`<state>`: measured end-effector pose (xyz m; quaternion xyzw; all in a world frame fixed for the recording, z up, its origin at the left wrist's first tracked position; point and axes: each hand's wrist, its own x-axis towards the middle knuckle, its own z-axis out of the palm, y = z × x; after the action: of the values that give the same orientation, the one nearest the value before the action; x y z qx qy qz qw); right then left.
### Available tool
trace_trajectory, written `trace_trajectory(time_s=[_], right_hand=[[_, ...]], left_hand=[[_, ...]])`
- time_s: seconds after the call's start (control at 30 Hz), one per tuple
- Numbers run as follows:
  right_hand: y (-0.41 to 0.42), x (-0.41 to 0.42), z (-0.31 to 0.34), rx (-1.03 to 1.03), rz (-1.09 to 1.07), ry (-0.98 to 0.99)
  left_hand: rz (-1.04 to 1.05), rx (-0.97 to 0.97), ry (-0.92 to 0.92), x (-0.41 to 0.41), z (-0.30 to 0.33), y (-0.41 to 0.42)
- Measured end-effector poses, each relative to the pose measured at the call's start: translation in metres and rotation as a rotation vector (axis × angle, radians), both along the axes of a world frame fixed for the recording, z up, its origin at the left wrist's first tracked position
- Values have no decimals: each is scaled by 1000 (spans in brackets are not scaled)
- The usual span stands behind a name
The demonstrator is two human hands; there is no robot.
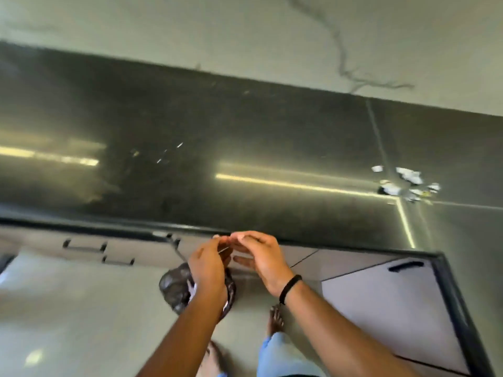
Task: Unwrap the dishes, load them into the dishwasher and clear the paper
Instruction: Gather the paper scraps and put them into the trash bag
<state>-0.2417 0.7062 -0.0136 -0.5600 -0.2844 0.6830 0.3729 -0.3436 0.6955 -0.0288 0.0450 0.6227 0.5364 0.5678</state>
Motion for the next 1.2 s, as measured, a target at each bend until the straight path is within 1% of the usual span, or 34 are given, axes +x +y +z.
trace_trajectory(time_s=[0.03, 0.13, 0.2, 0.23, 0.3, 0.33, 0.4, 0.43, 0.47, 0.5, 0.57, 0.63, 0.7, 0.8, 0.9, 1.0, 1.07, 1.1, 1.13, 1.17, 1.2], right_hand=[[-2, 15, 13, 59, -19, -29], [2, 75, 41, 203, -229, -59], [5, 123, 51, 267, -395, -114], [7, 151, 51, 310, -458, -182], [13, 201, 46, 410, -535, -423], [18, 230, 43, 462, -579, -564], [29, 284, 33, 546, -638, -817], [37, 309, 26, 548, -622, -938], [46, 332, 18, 501, -564, -1052], [54, 357, 10, 412, -480, -1145], [69, 396, -7, 234, -302, -1272], [82, 416, -19, 165, -130, -1376], [101, 429, -24, 190, 32, -1432], [129, 435, -24, 310, 228, -1454], [153, 432, -22, 452, 391, -1385], [165, 415, -17, 571, 480, -1274], [166, 403, -13, 614, 421, -1154], [163, 398, -12, 631, 349, -1103], [156, 394, -12, 649, 260, -1085], [146, 393, -12, 664, 169, -1108], [134, 393, -13, 663, 94, -1159]], left_hand=[[-57, 27, 30, 12, 11, 2], [-277, 130, 89, 53, 40, 17], [-461, 246, 229, 85, 51, 30], [-583, 332, 375, 103, 51, 40], [-826, 498, 696, 129, 48, 61], [-927, 570, 820, 148, 48, 74], [-1077, 647, 994, 180, 43, 101], [-1124, 657, 1058, 195, 40, 115], [-1163, 655, 1104, 209, 36, 130], [-1199, 632, 1104, 227, 32, 146], [-1276, 552, 1076, 255, 24, 173], [-1344, 517, 1086, 277, 20, 189], [-1319, 531, 1101, 297, 13, 202], [-1234, 544, 1118, 318, 11, 214], [-1208, 535, 1107, 336, 11, 225], [-1251, 552, 1071, 351, 15, 233], [-1227, 545, 968, 353, 19, 238], [-1151, 555, 953, 350, 19, 240], [-1042, 575, 991, 346, 18, 241], [-940, 584, 1057, 341, 16, 243], [-888, 583, 1105, 336, 14, 244]])
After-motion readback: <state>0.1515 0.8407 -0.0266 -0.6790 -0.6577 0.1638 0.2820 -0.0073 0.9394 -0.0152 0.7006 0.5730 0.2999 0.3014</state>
